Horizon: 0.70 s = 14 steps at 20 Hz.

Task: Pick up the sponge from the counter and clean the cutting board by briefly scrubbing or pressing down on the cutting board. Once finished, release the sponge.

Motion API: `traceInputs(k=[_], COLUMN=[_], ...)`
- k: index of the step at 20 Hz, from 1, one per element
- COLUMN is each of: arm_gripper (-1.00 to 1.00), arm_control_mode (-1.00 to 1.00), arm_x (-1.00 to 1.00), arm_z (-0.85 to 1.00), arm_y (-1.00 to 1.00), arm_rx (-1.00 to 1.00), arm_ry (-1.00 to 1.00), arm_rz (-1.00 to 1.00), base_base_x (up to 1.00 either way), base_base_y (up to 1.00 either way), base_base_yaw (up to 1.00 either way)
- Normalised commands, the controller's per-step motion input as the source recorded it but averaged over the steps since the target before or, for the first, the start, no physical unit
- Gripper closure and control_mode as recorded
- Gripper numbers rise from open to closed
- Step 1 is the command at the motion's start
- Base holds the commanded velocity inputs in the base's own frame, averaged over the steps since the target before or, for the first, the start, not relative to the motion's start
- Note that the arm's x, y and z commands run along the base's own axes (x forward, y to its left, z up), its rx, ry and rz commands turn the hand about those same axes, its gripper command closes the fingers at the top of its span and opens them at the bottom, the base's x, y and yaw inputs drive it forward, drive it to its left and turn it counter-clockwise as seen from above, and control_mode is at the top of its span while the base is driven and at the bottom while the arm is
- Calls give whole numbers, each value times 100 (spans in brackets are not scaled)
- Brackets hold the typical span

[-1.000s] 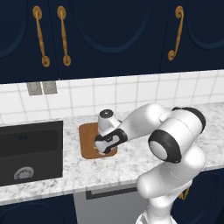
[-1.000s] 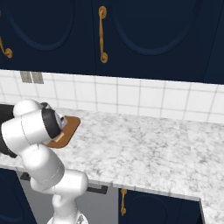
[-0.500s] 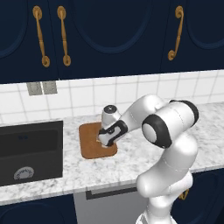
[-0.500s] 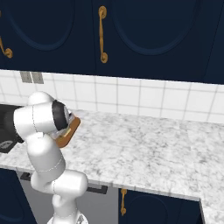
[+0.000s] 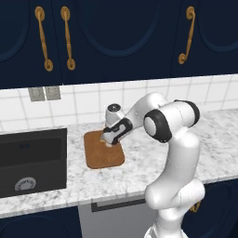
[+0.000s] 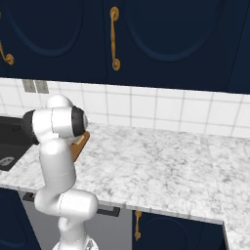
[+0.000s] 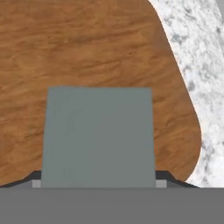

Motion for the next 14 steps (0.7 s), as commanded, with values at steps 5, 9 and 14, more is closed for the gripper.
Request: traceInputs(k=[5, 9, 14], arm_gripper=[100, 100, 100], arm_control_mode=[-100, -100, -100], arm_x=[9, 3, 0], arm_z=[-1, -2, 0], arm_y=[32, 56, 55], arm_rx=[0, 0, 0], arm_ry=[0, 0, 0], arm_rz=[0, 0, 0], base_base_x=[0, 0, 0], base_base_y=[0, 0, 0], base_base_yaw=[0, 0, 0])
